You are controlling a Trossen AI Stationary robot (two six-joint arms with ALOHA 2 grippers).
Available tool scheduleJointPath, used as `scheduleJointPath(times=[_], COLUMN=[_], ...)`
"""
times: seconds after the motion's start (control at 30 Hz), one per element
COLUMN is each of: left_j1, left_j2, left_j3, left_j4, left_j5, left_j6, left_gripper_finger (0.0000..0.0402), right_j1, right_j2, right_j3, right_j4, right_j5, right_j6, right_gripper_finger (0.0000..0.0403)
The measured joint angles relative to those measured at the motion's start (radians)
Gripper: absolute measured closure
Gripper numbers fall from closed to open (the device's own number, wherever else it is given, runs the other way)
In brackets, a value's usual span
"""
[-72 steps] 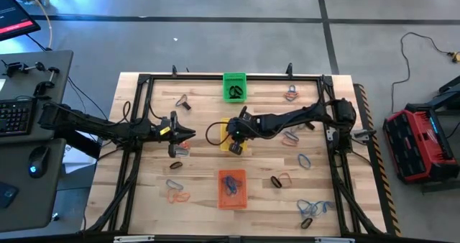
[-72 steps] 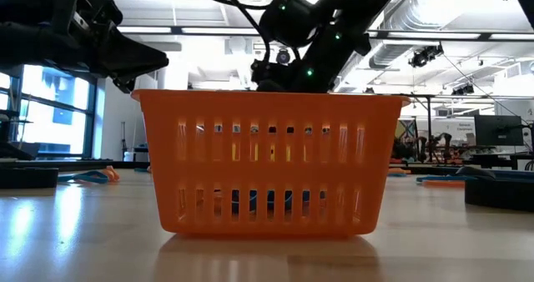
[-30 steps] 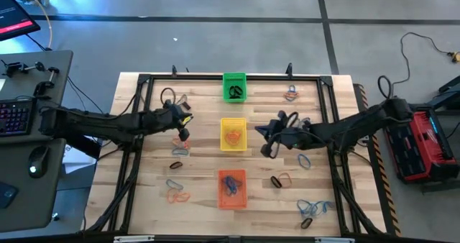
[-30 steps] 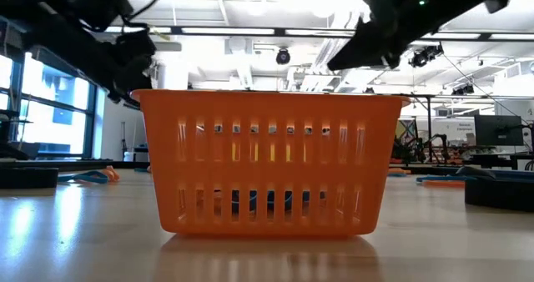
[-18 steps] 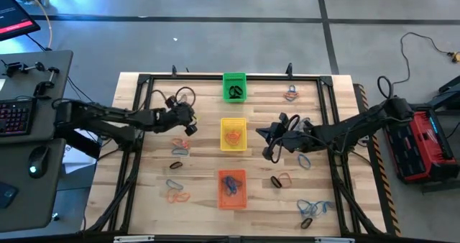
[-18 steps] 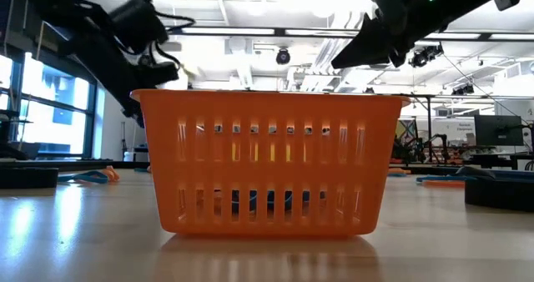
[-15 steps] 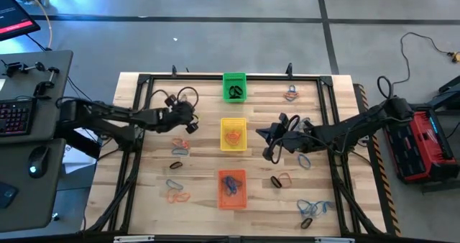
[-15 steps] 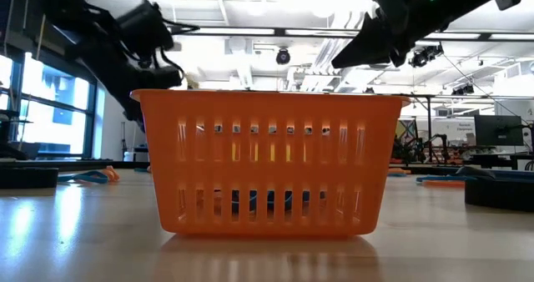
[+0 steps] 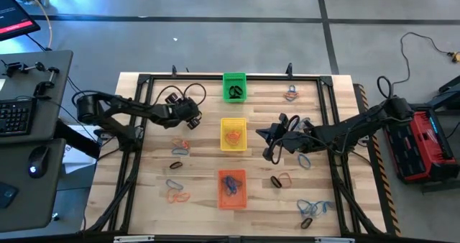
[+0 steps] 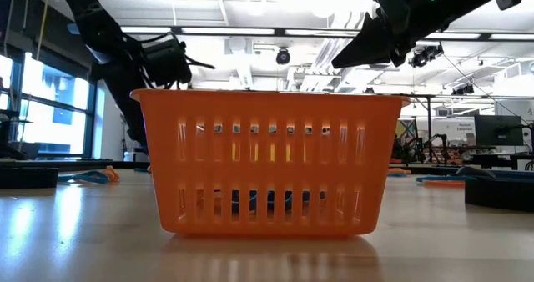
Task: Sort rubber bands into baskets
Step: Put the black rubber band into the green bin
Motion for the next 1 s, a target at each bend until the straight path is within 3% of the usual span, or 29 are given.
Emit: scheduleJointPath(times=[0.2, 0.5, 1.0], left_j1=[0.033, 0.063, 0.012], left_j2=[-0.001, -0.002, -0.191], left_j3=[0.003, 0.003, 0.003], left_j4=[-0.008, -0.031, -0.047], left_j5=[0.014, 0.08, 0.135], left_j6=[0.0, 0.037, 0.035], left_gripper_finger=[0.0255, 0.0393, 0.04], right_j1=[0.0, 0.0, 0.0], right_j2=[0.0, 0.0, 0.0], right_j3=[0.0, 0.0, 0.0], right_j4=[-0.003, -0.007, -0.008], right_j5=[0.0, 0.0, 0.0], right_j6=[0.0, -0.003, -0.003], right_gripper_finger=[0.0403, 0.0403, 0.0403])
